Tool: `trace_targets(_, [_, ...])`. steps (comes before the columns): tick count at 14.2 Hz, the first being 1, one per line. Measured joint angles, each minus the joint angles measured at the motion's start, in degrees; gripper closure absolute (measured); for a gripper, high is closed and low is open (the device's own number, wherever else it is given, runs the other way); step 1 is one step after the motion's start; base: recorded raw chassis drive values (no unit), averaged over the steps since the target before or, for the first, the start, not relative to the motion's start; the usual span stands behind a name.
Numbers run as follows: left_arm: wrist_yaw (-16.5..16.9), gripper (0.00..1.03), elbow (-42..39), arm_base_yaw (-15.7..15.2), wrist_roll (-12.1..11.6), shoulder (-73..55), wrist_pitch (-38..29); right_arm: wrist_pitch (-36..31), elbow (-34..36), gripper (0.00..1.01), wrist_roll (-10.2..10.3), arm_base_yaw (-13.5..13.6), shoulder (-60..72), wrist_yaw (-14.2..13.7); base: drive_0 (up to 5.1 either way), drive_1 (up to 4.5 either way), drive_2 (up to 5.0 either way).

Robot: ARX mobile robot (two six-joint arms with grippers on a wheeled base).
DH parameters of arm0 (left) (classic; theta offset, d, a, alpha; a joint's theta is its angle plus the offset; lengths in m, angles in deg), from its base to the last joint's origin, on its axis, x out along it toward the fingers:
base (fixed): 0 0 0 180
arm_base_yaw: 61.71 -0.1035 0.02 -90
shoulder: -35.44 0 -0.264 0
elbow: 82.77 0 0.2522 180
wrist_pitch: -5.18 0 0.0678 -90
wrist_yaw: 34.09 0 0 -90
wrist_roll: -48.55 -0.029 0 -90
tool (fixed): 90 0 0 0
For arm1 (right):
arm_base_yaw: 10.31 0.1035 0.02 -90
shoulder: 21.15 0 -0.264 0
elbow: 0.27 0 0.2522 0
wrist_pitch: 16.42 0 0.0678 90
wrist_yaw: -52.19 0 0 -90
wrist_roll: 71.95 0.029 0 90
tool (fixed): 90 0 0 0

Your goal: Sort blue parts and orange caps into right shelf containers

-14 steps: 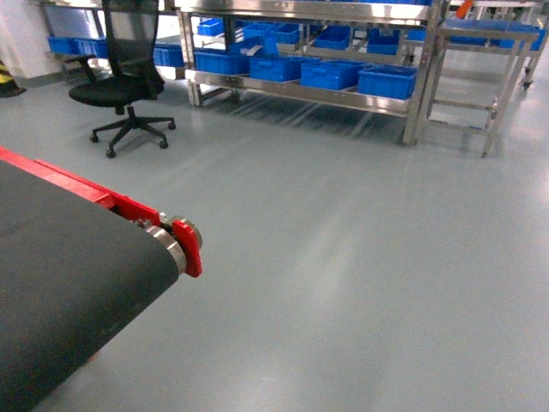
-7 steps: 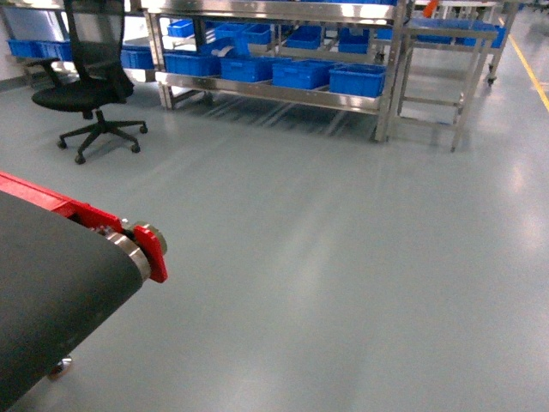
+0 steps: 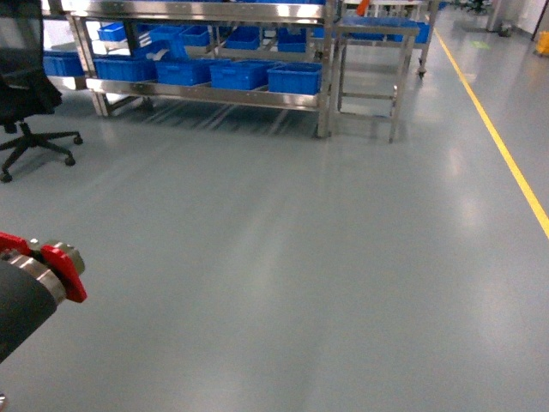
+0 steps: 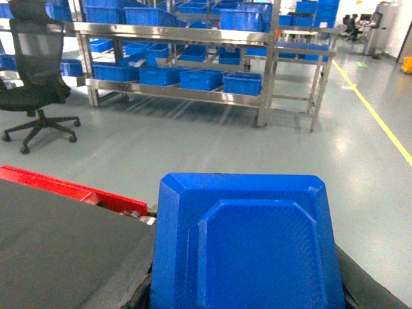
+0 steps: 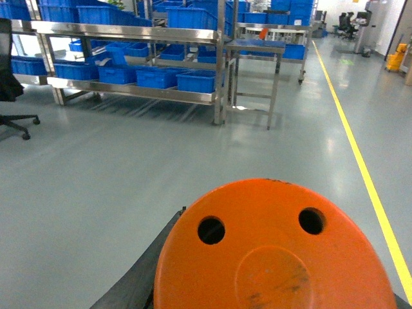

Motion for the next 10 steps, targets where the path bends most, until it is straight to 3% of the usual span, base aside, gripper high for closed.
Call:
trace_targets(9, [0.02, 0.6, 0.0, 0.0, 0.0, 0.0, 0.0, 0.0, 0.0, 0.57, 0.0, 0.0, 0.0, -0.02, -1.6, -1.61, -1.6])
trace_targets(10, [0.04, 0.6, 0.0, 0.02, 0.0, 0.0, 0.04, 0.02, 0.0, 0.57, 0.0, -0.02, 0.0, -0.07, -0.4, 3.78, -4.5])
